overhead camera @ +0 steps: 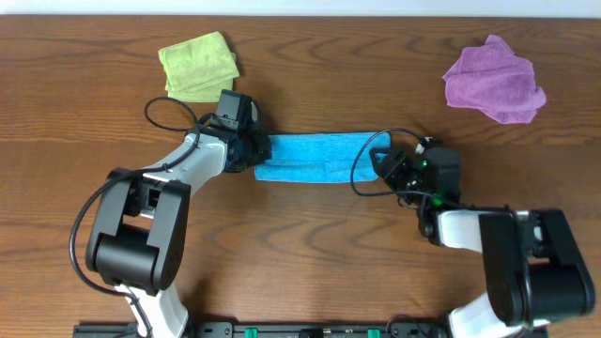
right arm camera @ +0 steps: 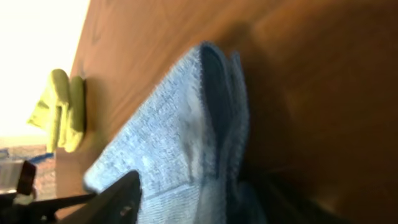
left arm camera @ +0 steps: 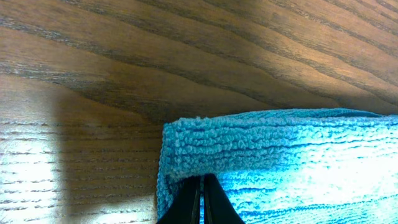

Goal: Fold the cloth
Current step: 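Hold the folded strip with both grippers and fold the right end leftward, then carry the right end over onto the left half with the right gripper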

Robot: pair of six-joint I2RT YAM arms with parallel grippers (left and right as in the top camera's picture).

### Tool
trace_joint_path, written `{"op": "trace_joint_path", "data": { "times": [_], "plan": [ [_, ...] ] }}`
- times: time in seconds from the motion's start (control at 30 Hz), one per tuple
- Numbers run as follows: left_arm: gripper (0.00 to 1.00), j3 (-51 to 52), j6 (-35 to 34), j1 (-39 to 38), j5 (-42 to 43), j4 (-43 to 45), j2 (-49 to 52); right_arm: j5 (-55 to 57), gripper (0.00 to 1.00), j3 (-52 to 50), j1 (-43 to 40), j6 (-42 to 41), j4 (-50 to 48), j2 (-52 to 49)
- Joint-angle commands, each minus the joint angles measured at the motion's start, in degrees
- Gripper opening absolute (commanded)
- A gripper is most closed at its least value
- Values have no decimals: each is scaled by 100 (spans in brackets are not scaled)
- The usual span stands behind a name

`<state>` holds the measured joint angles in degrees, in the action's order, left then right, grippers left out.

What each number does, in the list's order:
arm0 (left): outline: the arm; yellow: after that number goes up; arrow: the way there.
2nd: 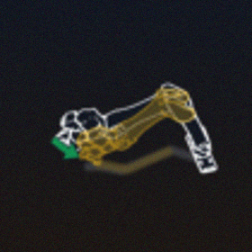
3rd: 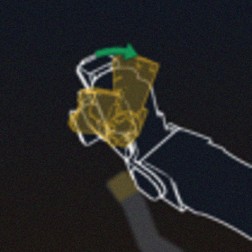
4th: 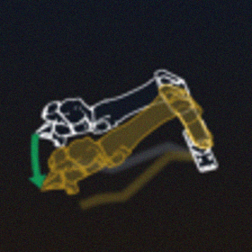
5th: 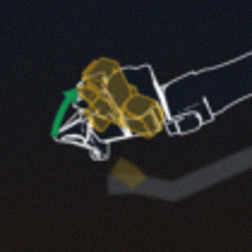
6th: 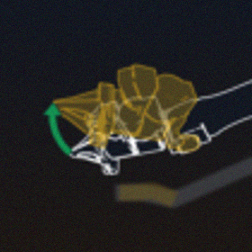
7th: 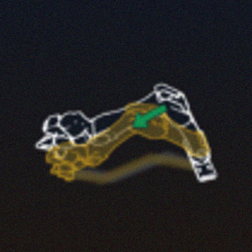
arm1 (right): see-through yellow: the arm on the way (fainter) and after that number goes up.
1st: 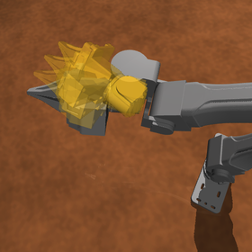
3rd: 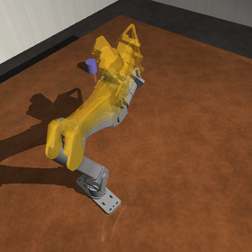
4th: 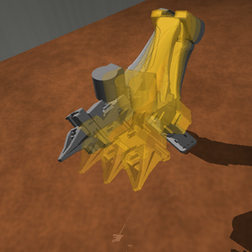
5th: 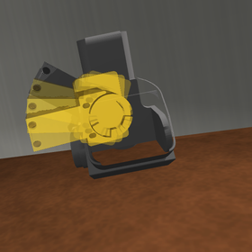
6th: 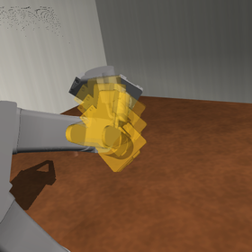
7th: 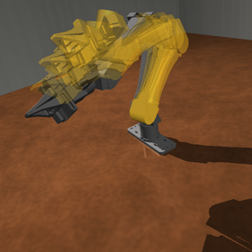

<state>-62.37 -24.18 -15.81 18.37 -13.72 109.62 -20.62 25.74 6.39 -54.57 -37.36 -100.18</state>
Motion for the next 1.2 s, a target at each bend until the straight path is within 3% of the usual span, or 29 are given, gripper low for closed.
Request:
{"op": "trace_joint_path", "data": {
  "times": [0.0,0.17,0.37,0.6,0.87,1.17],
  "plan": [
    [6,-59,-26,-9,-74,-103,74,446,43,-212,162,-114,153,-474],
    [5,-59,-26,-9,-70,-240,74,623,1,-212,232,216,-426,-472],
    [6,-59,-24,-4,-72,-358,74,105,1,-212,232,297,-1475,-249],
    [6,-59,-24,7,-72,-361,74,-317,2,-203,291,295,-1480,525],
    [5,-59,-24,7,-52,-358,74,-267,1,168,938,304,-1075,793],
    [6,-59,-24,7,-52,-358,74,55,1,1427,1775,1032,737,782]
  ]
}}
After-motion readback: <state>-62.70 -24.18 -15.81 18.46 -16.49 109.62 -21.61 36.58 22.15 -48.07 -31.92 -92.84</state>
